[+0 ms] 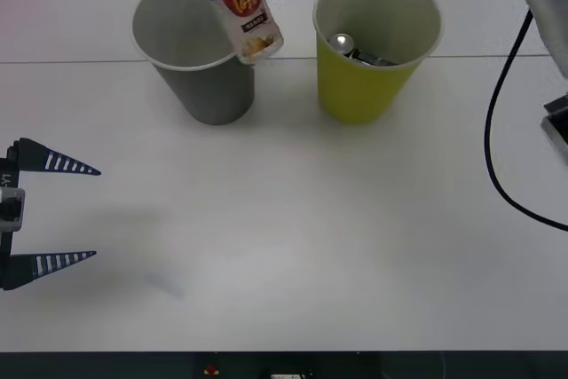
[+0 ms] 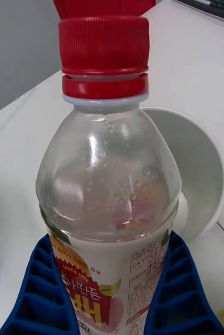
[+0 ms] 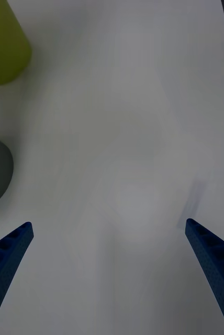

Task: Put the can into the green bin and the plastic bottle into the gray bin

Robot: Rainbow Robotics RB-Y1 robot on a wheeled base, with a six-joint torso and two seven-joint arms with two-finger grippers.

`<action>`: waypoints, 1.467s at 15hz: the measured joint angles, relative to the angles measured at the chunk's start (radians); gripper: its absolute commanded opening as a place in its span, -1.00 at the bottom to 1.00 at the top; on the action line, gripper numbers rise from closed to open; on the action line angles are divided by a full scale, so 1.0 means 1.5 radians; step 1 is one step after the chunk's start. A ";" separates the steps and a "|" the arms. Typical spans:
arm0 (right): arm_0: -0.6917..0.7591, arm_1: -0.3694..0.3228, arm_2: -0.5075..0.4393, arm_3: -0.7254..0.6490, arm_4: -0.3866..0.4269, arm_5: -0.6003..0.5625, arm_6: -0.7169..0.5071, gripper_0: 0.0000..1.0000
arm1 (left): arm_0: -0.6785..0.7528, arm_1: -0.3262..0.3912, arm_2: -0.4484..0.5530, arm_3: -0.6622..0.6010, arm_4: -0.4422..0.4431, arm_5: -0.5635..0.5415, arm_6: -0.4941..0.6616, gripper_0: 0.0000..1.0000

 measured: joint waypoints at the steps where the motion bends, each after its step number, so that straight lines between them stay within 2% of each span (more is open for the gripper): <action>1: -0.028 0.022 0.002 0.048 0.009 0.000 0.007 -1.00 | 0.000 0.000 0.000 0.000 0.000 0.000 0.000 1.00; 5: -0.115 0.102 0.002 0.203 0.079 0.012 0.026 -1.00 | 0.000 0.000 0.000 0.000 0.000 0.000 0.000 1.00; 7: -0.141 0.131 0.002 0.269 0.093 0.041 0.040 -1.00 | 0.000 0.000 0.000 0.000 0.000 0.000 0.000 1.00; 9: -0.158 0.147 0.002 0.309 0.099 0.063 0.054 -1.00 | 0.000 0.000 0.000 0.000 0.000 0.000 0.000 1.00; 12: -0.162 0.153 0.003 0.321 0.104 0.078 0.057 -0.98 | 0.000 0.000 0.000 0.000 0.000 0.000 0.000 1.00; 13: -0.162 0.153 0.003 0.321 0.104 0.080 0.057 -0.89 | 0.000 0.000 0.000 0.000 0.000 0.000 0.000 1.00; 14: -0.162 0.154 0.003 0.321 0.103 0.084 0.059 -0.76 | 0.000 0.000 0.000 0.000 0.000 0.000 0.000 1.00; 15: -0.162 0.154 0.003 0.321 0.102 0.089 0.064 -0.49 | 0.000 0.000 0.000 0.000 0.000 0.000 0.000 1.00; 16: -0.162 0.154 0.003 0.321 0.102 0.094 0.067 0.31 | 0.000 0.000 0.000 0.000 0.000 0.000 0.000 1.00; 17: -0.162 0.154 0.003 0.321 0.101 0.096 0.070 1.00 | 0.000 0.000 0.000 0.000 0.000 0.000 0.000 1.00; 22: -0.158 0.142 0.003 0.321 0.068 0.093 0.093 1.00 | 0.000 0.000 0.000 0.000 0.000 0.000 0.000 1.00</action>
